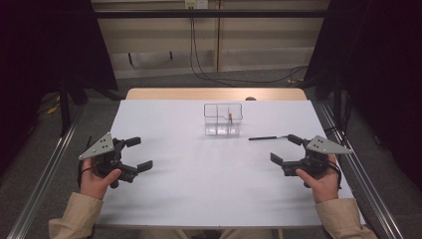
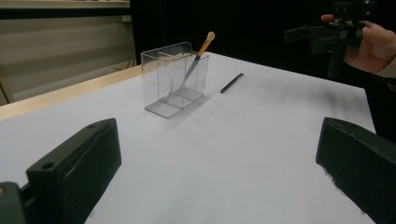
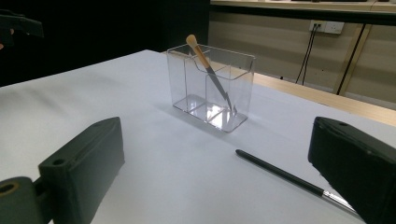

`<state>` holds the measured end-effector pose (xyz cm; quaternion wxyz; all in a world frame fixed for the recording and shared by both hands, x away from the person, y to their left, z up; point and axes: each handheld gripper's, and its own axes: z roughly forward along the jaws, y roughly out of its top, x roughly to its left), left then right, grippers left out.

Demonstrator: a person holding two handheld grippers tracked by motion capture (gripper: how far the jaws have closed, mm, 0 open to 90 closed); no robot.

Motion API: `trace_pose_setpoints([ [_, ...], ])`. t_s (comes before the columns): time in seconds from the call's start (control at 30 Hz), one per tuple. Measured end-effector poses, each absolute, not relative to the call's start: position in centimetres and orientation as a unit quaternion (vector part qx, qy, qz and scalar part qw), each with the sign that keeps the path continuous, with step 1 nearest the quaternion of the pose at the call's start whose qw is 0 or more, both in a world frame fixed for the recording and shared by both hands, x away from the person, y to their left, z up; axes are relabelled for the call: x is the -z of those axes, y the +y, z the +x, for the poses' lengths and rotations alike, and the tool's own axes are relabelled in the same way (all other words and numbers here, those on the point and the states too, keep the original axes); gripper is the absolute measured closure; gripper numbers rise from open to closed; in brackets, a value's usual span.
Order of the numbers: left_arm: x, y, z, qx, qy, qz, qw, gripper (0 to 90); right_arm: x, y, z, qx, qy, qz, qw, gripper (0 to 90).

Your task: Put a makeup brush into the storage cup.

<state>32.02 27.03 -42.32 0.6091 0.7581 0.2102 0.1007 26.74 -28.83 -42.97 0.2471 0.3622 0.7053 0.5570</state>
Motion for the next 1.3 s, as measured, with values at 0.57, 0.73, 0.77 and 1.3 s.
trace_pose_setpoints([
  [0.57, 42.2, 27.1, 31.9, -0.108, 0.212, 0.756, 0.610, 0.1, 43.7, -29.8, 25.6, -0.555, 0.703, 0.374, 0.243, 3.4],
  [0.73, 42.2, 27.0, 32.0, -0.105, 0.209, 0.757, 0.610, 0.1, 43.7, -30.0, 25.6, -0.556, 0.701, 0.374, 0.245, 3.4],
  [0.77, 42.1, 27.0, 32.0, -0.107, 0.208, 0.758, 0.609, 0.1, 43.7, -30.0, 25.6, -0.555, 0.701, 0.375, 0.245, 3.4],
  [1.3, 42.4, 26.8, 32.2, -0.103, 0.211, 0.759, 0.607, 0.1, 43.6, -30.2, 27.0, -0.555, 0.697, 0.378, 0.250, 3.7],
])
